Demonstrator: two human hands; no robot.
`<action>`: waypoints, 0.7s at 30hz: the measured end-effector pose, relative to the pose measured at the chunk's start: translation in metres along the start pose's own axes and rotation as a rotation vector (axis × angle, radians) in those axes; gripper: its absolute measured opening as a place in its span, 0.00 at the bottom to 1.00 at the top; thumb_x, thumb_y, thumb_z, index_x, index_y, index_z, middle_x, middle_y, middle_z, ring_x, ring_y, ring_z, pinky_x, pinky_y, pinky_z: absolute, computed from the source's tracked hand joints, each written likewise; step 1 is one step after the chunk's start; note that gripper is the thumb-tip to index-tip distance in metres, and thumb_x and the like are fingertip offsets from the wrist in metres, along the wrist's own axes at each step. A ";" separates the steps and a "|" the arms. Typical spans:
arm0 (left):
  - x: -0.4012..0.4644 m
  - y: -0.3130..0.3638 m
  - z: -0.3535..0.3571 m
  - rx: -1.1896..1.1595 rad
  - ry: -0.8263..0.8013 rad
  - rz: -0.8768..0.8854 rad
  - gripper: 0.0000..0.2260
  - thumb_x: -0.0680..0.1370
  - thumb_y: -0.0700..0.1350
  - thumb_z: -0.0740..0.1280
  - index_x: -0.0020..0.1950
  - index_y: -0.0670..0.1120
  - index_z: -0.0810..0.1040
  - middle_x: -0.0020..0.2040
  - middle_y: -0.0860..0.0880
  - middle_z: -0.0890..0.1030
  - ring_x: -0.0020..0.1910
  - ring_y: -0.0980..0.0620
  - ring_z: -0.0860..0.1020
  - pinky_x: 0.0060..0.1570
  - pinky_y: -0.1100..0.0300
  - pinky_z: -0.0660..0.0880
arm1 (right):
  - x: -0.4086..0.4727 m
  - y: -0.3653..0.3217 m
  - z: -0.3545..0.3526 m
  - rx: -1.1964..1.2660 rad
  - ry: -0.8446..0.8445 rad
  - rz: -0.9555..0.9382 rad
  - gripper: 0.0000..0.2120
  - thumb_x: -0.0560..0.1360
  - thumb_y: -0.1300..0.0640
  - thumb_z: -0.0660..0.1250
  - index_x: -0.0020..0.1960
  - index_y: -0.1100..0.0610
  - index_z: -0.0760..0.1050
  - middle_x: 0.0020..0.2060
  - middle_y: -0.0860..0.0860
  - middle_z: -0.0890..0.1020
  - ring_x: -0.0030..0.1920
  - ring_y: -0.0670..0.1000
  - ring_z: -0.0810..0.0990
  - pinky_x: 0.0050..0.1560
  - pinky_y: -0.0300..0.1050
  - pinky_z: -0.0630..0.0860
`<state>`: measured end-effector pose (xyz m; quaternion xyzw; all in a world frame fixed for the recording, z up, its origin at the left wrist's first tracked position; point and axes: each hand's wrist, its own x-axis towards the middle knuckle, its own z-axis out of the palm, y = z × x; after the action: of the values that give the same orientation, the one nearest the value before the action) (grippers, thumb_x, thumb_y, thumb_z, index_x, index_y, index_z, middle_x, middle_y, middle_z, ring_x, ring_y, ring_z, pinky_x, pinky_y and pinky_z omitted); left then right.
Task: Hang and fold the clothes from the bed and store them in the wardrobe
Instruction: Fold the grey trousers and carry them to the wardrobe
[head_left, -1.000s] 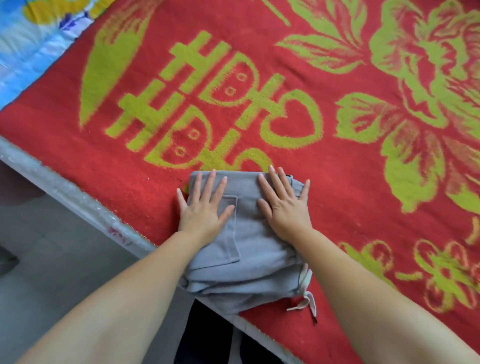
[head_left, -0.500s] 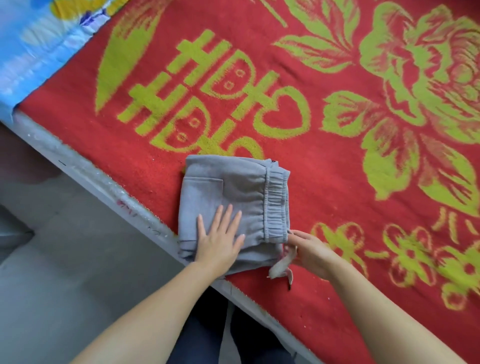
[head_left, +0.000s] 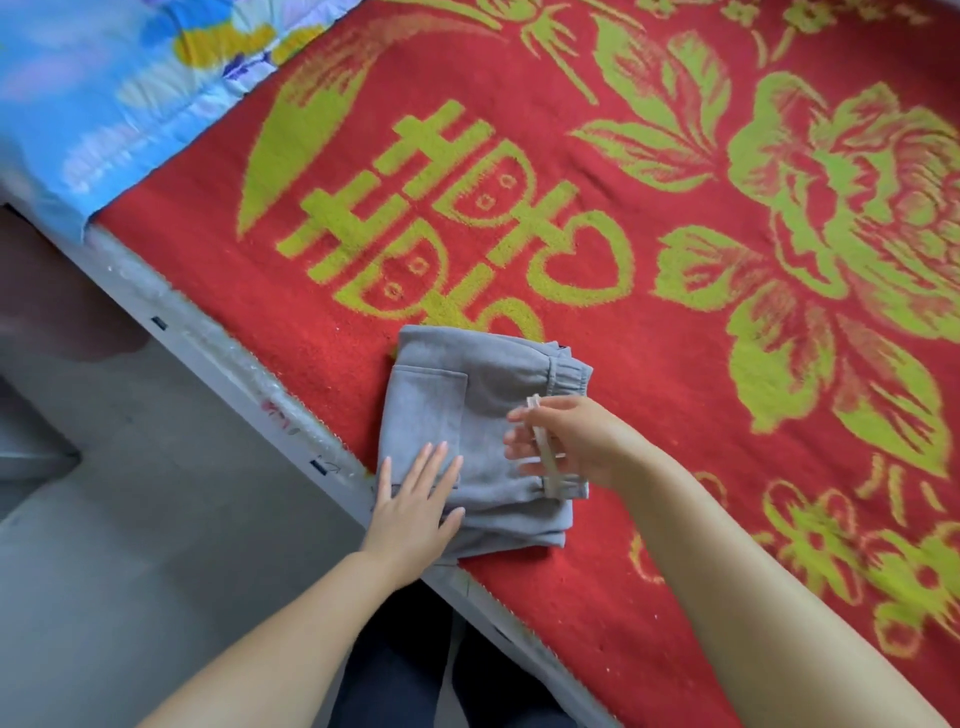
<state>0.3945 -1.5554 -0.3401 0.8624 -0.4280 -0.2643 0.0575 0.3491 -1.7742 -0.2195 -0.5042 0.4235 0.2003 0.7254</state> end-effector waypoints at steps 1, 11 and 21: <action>0.001 -0.001 -0.002 -0.043 0.027 -0.043 0.28 0.83 0.53 0.56 0.79 0.49 0.48 0.79 0.50 0.45 0.77 0.51 0.39 0.72 0.45 0.33 | 0.009 -0.002 0.009 0.002 0.009 -0.006 0.04 0.81 0.60 0.62 0.50 0.59 0.74 0.38 0.53 0.80 0.40 0.50 0.82 0.41 0.48 0.79; -0.002 -0.012 -0.024 0.153 0.240 0.237 0.44 0.69 0.67 0.65 0.77 0.45 0.57 0.76 0.39 0.59 0.76 0.43 0.59 0.68 0.31 0.59 | 0.015 0.058 -0.007 -1.133 0.385 -0.396 0.31 0.74 0.60 0.66 0.75 0.61 0.63 0.74 0.62 0.65 0.74 0.60 0.62 0.71 0.52 0.61; 0.021 -0.001 0.034 0.505 -0.107 -0.027 0.56 0.74 0.59 0.68 0.67 0.52 0.17 0.70 0.41 0.19 0.70 0.40 0.23 0.62 0.23 0.36 | 0.069 0.149 0.016 -1.856 0.307 -0.264 0.67 0.64 0.35 0.73 0.67 0.48 0.15 0.67 0.63 0.22 0.66 0.71 0.22 0.58 0.77 0.23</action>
<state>0.3886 -1.5672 -0.3777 0.8397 -0.4714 -0.1952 -0.1859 0.2879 -1.7083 -0.3576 -0.9440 0.1258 0.3049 -0.0115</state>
